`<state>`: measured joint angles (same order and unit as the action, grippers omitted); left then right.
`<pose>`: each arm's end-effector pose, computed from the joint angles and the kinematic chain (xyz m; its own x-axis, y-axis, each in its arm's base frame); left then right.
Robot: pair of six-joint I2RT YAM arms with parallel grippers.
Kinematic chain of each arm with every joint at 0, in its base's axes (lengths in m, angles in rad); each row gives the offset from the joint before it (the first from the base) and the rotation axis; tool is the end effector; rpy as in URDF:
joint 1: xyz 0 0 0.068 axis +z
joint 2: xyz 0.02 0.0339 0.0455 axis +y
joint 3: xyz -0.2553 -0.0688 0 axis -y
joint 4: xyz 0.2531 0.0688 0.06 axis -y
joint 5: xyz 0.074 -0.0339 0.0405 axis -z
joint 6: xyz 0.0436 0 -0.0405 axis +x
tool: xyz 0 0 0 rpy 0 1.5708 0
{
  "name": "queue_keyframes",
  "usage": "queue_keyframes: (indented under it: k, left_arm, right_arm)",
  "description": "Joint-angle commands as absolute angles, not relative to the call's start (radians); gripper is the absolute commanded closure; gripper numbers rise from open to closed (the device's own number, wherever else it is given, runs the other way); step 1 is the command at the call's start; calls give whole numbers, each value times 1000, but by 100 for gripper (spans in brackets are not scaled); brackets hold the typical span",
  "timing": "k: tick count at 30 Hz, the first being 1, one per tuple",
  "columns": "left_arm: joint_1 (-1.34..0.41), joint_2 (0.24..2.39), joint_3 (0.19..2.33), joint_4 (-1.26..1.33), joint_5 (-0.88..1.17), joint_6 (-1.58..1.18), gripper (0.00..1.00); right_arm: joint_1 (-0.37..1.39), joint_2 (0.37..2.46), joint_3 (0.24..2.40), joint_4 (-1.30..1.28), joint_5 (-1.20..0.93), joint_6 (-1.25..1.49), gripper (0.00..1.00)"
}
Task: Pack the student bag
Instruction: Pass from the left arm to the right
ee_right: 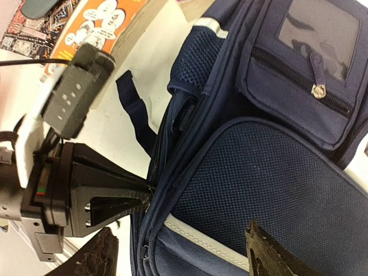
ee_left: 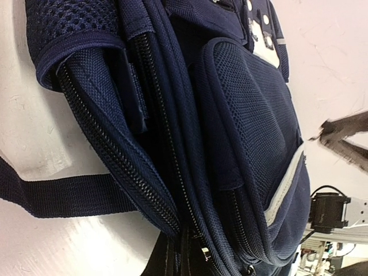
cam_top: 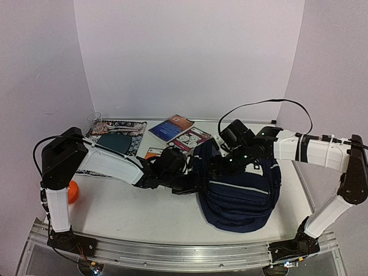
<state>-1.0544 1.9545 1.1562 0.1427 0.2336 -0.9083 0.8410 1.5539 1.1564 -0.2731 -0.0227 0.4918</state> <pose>0.2023 -0.3767 0.1399 -0.9236 0.0732 -0.3763 0.3387 0.6153 -0.7118 0.2422 0.2723 0.2530 -0.7227 -0.0998 -0.6839 -0.4716 0.7946 0.3824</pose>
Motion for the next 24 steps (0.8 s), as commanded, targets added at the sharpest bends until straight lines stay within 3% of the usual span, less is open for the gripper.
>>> queue_keyframes:
  k: [1,11,18,22,24]
  left_arm:
    - [-1065,1873,1165,307,281,-937,100]
    - [-1065,1847,1148,333,268,-959,100]
    - [-1065,1825,1110,337,248,-959,100]
    - [-1065,1812,1088,337,235,-958,100]
    - [-1065,1802,1077,337,225,-955,100]
  right_arm:
    - [865,1594,1169,-348,4,526,23]
    - [898,1683,1179,-441,144,534,25]
    - [897,1620,1158,-479,225,528,39]
    - [888,1587,1138,-493,258,533,54]
    - [887,1577,1128,-502,277,542,66]
